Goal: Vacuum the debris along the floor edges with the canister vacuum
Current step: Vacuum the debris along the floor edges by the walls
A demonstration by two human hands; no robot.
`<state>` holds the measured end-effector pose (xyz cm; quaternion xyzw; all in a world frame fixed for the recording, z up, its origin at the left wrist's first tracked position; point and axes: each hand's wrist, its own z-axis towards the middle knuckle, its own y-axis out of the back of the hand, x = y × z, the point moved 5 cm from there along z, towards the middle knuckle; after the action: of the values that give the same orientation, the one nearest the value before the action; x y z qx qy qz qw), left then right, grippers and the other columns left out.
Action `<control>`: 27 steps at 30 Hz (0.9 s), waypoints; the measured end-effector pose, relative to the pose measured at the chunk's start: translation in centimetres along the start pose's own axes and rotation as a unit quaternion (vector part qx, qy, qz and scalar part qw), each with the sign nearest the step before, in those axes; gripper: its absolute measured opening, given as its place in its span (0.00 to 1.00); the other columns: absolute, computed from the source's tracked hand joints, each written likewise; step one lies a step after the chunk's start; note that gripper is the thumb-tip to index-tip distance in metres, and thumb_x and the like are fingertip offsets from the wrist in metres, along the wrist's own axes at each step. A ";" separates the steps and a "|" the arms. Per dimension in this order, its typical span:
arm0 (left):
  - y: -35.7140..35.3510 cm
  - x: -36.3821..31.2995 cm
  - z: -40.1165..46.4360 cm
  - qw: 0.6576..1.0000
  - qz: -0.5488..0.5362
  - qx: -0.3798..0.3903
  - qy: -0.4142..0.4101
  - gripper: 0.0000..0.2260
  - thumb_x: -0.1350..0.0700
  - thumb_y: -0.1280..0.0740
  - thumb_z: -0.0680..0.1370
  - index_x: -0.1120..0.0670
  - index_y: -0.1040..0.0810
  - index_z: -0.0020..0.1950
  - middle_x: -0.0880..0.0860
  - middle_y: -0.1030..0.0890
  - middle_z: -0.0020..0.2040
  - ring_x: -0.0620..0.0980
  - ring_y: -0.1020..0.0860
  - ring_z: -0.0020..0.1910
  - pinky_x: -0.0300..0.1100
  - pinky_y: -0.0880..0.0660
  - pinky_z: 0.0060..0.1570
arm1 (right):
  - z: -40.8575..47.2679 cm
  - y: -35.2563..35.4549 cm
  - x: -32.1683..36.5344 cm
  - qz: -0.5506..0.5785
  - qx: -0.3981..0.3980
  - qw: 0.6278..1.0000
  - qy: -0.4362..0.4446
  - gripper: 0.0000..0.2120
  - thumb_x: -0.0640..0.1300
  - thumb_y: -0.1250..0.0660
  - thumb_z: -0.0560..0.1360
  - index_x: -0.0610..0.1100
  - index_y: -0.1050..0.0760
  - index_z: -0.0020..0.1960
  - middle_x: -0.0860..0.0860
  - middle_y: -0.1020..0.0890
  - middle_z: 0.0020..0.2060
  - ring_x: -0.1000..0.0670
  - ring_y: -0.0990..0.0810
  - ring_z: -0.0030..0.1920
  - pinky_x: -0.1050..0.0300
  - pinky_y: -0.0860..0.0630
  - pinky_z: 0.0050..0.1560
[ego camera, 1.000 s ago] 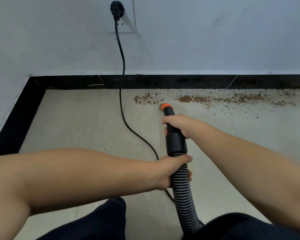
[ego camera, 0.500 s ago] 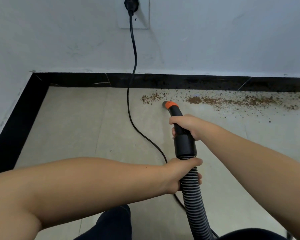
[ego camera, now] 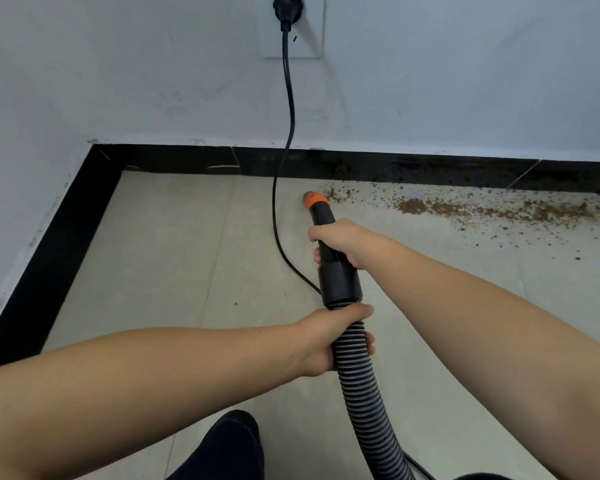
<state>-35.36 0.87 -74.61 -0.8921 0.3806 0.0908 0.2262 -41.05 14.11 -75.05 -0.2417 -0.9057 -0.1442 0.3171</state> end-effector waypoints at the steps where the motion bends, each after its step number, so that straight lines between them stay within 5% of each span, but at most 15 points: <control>1: -0.4 -0.1 0.1 1.000 0.010 0.008 0.003 0.08 0.54 0.32 0.77 0.56 0.29 0.44 0.54 0.21 0.32 0.50 0.21 0.30 0.41 0.22 0.35 | -0.1 0.7 -0.1 0.006 -0.008 1.000 -0.001 0.06 0.37 0.35 0.74 0.40 0.32 0.47 0.44 0.22 0.30 0.51 0.23 0.23 0.62 0.25 0.24; 27: -11.4 1.4 3.2 0.979 0.170 0.110 0.016 0.07 0.53 0.33 0.78 0.54 0.30 0.46 0.53 0.23 0.35 0.48 0.23 0.31 0.39 0.23 0.34 | -4.4 16.0 -7.6 0.168 -0.154 0.972 -0.065 0.10 0.38 0.34 0.74 0.38 0.31 0.53 0.44 0.23 0.29 0.49 0.24 0.25 0.52 0.22 0.38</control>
<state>-26.11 8.42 -74.11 -0.7854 0.5378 0.0711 0.2982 -25.20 23.10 -74.92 -0.4451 -0.8377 -0.2102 0.2365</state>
